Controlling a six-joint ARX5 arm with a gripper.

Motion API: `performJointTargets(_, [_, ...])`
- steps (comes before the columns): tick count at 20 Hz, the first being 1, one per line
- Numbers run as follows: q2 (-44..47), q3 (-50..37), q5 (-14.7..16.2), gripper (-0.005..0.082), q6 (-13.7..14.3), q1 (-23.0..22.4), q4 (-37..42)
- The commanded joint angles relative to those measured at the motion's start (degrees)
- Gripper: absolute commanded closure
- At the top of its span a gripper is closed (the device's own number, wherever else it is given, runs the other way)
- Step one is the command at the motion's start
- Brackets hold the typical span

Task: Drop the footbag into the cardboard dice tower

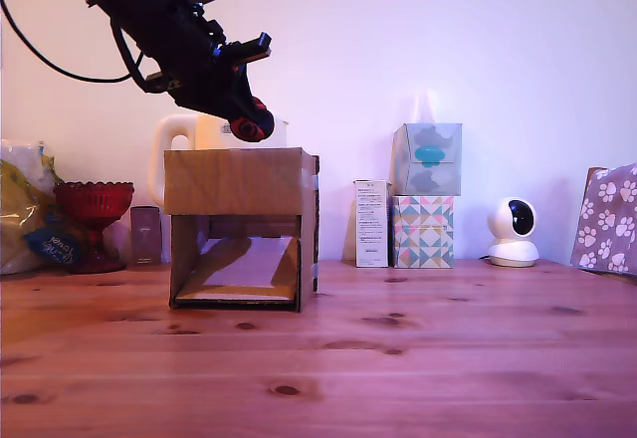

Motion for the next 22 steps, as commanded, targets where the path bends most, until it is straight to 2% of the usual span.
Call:
performJointTargets(1, [0.2, 1.4, 0.1, 0.0689, 1.1, 0.3, 0.0])
performJointTargets(2, [0.2, 1.8, 0.1, 0.0551, 1.6, 0.5, 0.0])
performJointTargets(4, [0.2, 3.2, 0.3, 0.0104, 1.7, 0.5, -1.4])
performJointTargets(5, [0.2, 4.0, 0.3, -0.0026, 2.1, 0.5, -3.0])
performJointTargets(7, [-0.6, 5.4, 0.3, 0.0034, 3.2, 0.5, -7.1])
performJointTargets(9, [-2.1, 5.4, 0.3, 0.0176, 3.4, 0.5, -10.5])
performJointTargets(10, [-3.0, 5.4, 0.8, 0.03, 4.0, 0.5, -13.3])
performJointTargets(13, [-4.8, 5.3, 4.9, 0.0734, 4.7, 0.5, -22.2])
performJointTargets(14, [-4.8, 4.8, 6.4, 0.0799, 4.7, 0.5, -23.9])
performJointTargets(15, [-5.5, 3.5, 7.8, 0.0791, 4.7, 0.6, -24.4])
performJointTargets(17, [-7.8, -2.0, 8.4, 0.0791, 4.7, 0.6, -21.0])
performJointTargets(19, [-12.2, -11.3, 8.4, 0.0791, 4.7, 0.4, -12.9])
performJointTargets(22, [-20.3, -27.3, 8.4, 0.0791, 4.2, 0.3, 4.0])
